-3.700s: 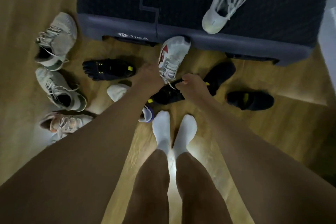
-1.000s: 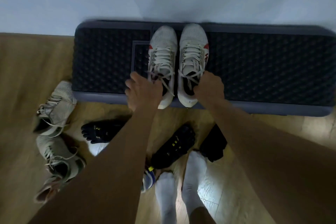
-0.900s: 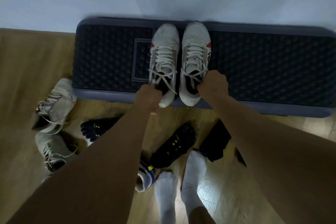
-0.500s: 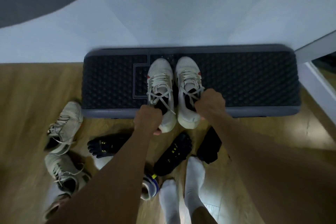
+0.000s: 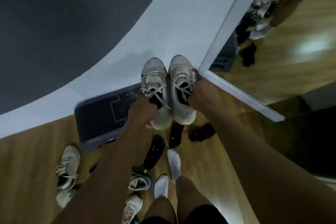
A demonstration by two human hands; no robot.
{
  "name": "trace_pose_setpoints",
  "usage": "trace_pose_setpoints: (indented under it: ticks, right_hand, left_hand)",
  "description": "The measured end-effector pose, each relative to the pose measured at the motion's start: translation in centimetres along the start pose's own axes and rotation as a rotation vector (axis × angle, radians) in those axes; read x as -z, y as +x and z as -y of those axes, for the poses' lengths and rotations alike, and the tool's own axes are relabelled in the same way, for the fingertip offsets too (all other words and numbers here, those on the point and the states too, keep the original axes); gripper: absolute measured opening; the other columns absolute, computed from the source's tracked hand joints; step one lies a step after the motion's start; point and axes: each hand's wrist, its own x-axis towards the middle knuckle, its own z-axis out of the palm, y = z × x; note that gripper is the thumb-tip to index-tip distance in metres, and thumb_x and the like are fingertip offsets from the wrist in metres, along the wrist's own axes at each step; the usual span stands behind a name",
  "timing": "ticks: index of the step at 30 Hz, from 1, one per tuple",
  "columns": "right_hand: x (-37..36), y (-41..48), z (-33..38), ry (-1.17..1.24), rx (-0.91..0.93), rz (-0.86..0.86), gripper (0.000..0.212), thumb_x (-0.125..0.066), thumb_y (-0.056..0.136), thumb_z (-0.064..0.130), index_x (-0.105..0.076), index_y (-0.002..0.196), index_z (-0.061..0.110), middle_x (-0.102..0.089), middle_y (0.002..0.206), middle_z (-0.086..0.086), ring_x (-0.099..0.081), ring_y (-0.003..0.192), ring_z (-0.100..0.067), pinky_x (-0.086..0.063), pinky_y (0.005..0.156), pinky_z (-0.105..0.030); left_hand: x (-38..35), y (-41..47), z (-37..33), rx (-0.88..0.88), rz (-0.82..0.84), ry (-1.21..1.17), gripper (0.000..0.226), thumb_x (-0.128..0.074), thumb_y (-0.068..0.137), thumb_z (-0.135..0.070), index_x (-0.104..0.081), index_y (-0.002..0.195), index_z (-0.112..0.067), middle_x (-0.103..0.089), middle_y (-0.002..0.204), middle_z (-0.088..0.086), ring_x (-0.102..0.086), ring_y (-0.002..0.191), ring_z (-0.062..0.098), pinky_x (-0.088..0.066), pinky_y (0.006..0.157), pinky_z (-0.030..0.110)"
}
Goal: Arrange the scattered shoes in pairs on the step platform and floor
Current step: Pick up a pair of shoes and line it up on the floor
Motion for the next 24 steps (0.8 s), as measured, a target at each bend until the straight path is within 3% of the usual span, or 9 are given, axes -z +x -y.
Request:
trace_pose_setpoints:
  ticks: [3, 5, 9, 12, 15, 18, 20, 24]
  right_hand:
    - [4.4, -7.0, -3.3, -0.007, -0.078, -0.149, 0.013, -0.057, 0.085, 0.018, -0.047, 0.081, 0.009, -0.055, 0.078, -0.009, -0.055, 0.074, -0.028, -0.036, 0.059, -0.028]
    - [6.7, -11.5, -5.8, 0.011, -0.128, -0.233, 0.010, -0.056, 0.083, 0.017, -0.049, 0.081, 0.009, -0.064, 0.088, -0.015, -0.059, 0.077, -0.031, -0.036, 0.060, -0.029]
    - [10.5, -20.7, -11.4, 0.070, -0.298, -0.396, 0.019, -0.055, 0.079, 0.018, -0.045, 0.066, 0.009, -0.066, 0.080, -0.016, -0.058, 0.069, -0.032, -0.040, 0.057, -0.033]
    - [12.2, -27.4, -16.2, 0.111, -0.459, -0.463, 0.013, -0.055, 0.079, 0.019, -0.048, 0.072, 0.010, -0.061, 0.077, -0.011, -0.057, 0.069, -0.030, -0.046, 0.058, -0.034]
    - [13.0, -35.0, -21.5, 0.130, -0.596, -0.545, 0.009, -0.054, 0.079, 0.018, -0.049, 0.078, 0.011, -0.062, 0.082, -0.012, -0.051, 0.067, -0.028, -0.038, 0.059, -0.031]
    - [12.7, -44.2, -27.3, 0.115, -0.721, -0.605, 0.020, -0.053, 0.081, 0.020, -0.056, 0.092, 0.004, -0.065, 0.097, -0.018, -0.060, 0.087, -0.037, -0.036, 0.066, -0.032]
    - [11.9, -51.0, -31.3, 0.117, -0.817, -0.628, 0.026, -0.052, 0.082, 0.018, -0.057, 0.101, 0.001, -0.065, 0.103, -0.020, -0.060, 0.095, -0.038, -0.038, 0.069, -0.034]
    - [9.4, -64.2, -38.0, 0.172, -1.021, -0.704, 0.027, -0.052, 0.080, 0.012, -0.058, 0.103, 0.000, -0.065, 0.106, -0.021, -0.060, 0.099, -0.039, -0.038, 0.069, -0.032]
  left_hand:
    - [-1.2, -6.5, -4.2, -0.165, 0.013, 0.205, 0.052, -0.048, 0.083, -0.014, -0.034, 0.133, -0.011, -0.056, 0.116, 0.020, -0.060, 0.096, 0.042, -0.055, 0.079, 0.045]
    - [-2.8, -10.8, -6.7, -0.265, 0.032, 0.306, 0.052, -0.048, 0.084, -0.016, -0.031, 0.133, -0.009, -0.056, 0.117, 0.021, -0.059, 0.100, 0.041, -0.051, 0.078, 0.041]
    - [-7.2, -19.0, -10.6, -0.439, 0.092, 0.394, 0.043, -0.047, 0.086, -0.013, -0.033, 0.126, -0.009, -0.057, 0.113, 0.021, -0.057, 0.098, 0.039, -0.046, 0.076, 0.041]
    - [-11.9, -25.1, -12.3, -0.582, 0.161, 0.440, 0.038, -0.045, 0.084, -0.008, -0.038, 0.121, -0.009, -0.056, 0.113, 0.017, -0.055, 0.096, 0.034, -0.045, 0.075, 0.038]
    - [-17.7, -31.4, -12.6, -0.691, 0.213, 0.529, 0.048, -0.045, 0.083, -0.011, -0.034, 0.130, -0.015, -0.054, 0.124, 0.017, -0.052, 0.110, 0.037, -0.044, 0.085, 0.039]
    - [-24.8, -38.6, -11.9, -0.846, 0.259, 0.580, 0.064, -0.047, 0.084, -0.015, -0.023, 0.143, -0.026, -0.051, 0.133, 0.012, -0.048, 0.120, 0.036, -0.040, 0.090, 0.042]
    - [-29.9, -44.0, -10.7, -0.940, 0.336, 0.582, 0.070, -0.049, 0.084, -0.016, -0.019, 0.145, -0.035, -0.053, 0.134, 0.008, -0.048, 0.119, 0.034, -0.039, 0.086, 0.040]
    - [-39.2, -54.5, -7.0, -1.082, 0.515, 0.576, 0.073, -0.048, 0.079, -0.011, -0.025, 0.140, -0.042, -0.053, 0.136, 0.003, -0.049, 0.122, 0.034, -0.039, 0.094, 0.041]
